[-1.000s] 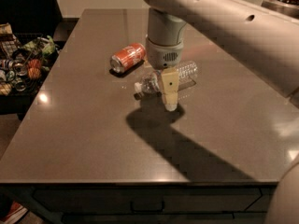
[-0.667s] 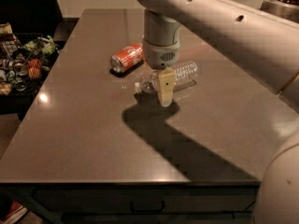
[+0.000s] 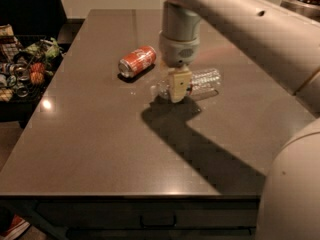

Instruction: Place water bottle upright

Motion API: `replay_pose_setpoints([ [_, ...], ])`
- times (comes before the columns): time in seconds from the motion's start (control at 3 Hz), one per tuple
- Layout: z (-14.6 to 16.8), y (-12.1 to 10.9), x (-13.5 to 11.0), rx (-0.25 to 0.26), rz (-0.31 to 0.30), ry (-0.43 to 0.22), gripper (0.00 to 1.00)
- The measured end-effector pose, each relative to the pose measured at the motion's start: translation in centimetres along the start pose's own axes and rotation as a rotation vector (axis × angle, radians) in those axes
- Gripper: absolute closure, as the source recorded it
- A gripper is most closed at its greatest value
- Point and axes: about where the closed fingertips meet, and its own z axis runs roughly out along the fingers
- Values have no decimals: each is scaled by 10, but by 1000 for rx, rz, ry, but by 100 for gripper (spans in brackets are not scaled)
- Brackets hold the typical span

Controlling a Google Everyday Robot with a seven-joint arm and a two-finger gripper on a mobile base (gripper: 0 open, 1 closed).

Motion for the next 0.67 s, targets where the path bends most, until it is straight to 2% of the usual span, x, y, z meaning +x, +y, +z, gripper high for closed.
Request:
replay_pose_setpoints([
  [0.33, -25, -1, -2, 16, 51, -134, 98],
  [0.67, -55, 1, 2, 39, 146, -325, 100],
])
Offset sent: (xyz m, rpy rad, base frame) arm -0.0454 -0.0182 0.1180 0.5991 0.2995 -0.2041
